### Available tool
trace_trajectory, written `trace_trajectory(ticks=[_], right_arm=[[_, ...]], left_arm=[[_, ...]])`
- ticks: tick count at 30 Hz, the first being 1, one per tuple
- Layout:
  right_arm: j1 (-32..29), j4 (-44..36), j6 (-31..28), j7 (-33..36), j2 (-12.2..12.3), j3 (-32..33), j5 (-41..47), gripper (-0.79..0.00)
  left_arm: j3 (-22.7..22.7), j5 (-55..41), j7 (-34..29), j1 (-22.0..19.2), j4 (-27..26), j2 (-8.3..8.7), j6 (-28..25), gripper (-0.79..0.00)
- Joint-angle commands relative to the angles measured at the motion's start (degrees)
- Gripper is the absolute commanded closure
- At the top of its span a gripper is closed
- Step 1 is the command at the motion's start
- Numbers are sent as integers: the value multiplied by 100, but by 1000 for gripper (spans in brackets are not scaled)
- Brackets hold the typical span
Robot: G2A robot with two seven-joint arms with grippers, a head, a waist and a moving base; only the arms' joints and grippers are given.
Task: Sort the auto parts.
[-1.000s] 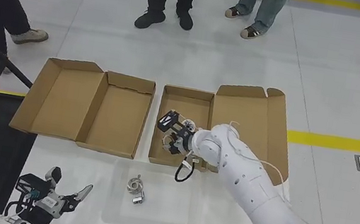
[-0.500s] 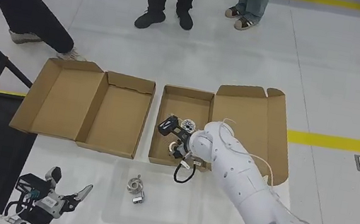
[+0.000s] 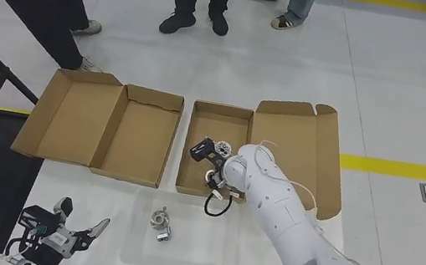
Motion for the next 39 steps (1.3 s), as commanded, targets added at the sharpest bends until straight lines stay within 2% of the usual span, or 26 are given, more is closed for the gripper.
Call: trace_trajectory(ticks=[1, 12, 15, 20, 24, 27, 28, 31, 39], right_arm=[[4, 49, 15, -14, -21, 10, -5, -259], [28, 229, 28, -79, -89, 65, -68, -277], [28, 248, 36, -62, -100, 81, -84, -314], [36, 302, 15, -89, -100, 117, -100, -332], [18, 314, 16, -126, -98, 145, -111, -391], [10, 317, 22, -167, -92, 166, -123, -545], [8, 318, 18, -184, -90, 174, -127, -622], [-1, 310, 11, -238, -82, 193, -145, -748], [-8, 204, 91, -618, -49, 237, -252, -767]], left_arm=[[0, 0, 0, 0, 0, 0, 0, -785], [0, 0, 0, 0, 0, 0, 0, -785], [0, 0, 0, 0, 0, 0, 0, -785], [0, 0, 0, 0, 0, 0, 0, -785], [0, 0, 0, 0, 0, 0, 0, -785], [0, 0, 0, 0, 0, 0, 0, -785], [0, 0, 0, 0, 0, 0, 0, -785], [0, 0, 0, 0, 0, 0, 0, -785], [0, 0, 0, 0, 0, 0, 0, -785]])
